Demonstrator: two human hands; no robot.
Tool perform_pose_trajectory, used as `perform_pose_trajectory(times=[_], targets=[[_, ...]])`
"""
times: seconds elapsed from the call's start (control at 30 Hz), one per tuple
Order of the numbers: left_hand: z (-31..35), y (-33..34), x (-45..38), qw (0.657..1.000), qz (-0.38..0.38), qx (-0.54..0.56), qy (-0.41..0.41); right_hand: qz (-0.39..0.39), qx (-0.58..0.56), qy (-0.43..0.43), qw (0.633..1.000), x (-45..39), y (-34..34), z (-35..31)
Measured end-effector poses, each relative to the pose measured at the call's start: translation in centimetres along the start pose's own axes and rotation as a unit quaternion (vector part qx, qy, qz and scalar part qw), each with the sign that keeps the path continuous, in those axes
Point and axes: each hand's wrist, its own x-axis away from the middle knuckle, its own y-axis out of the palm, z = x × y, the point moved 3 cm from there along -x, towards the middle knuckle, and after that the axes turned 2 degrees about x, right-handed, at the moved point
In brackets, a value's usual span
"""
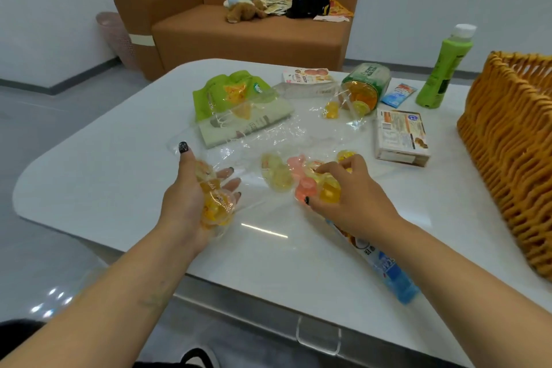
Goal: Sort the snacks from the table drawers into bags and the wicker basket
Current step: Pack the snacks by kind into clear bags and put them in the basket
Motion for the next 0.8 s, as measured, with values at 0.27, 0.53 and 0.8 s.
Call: perform_pose_trajectory(times=[0.27,0.53,0.8], targets=[[-0.1,0.6,0.5,1.0,-0.005,0.003,0.012,-0.003,0.014,-0.042,0.999,-0.1,-0.2,0.6],[-0.1,1.9,0.9,0.999,-0.031,-0.012,0.014,0.128,-0.575,0.256,0.767,-1.9,-6.2,2.8],[-0.9,3.1,1.3,0.99,-0.087,-0.105,0.038,-0.053,-0.556,0.152,0.815,-0.8,-11.5,3.6]])
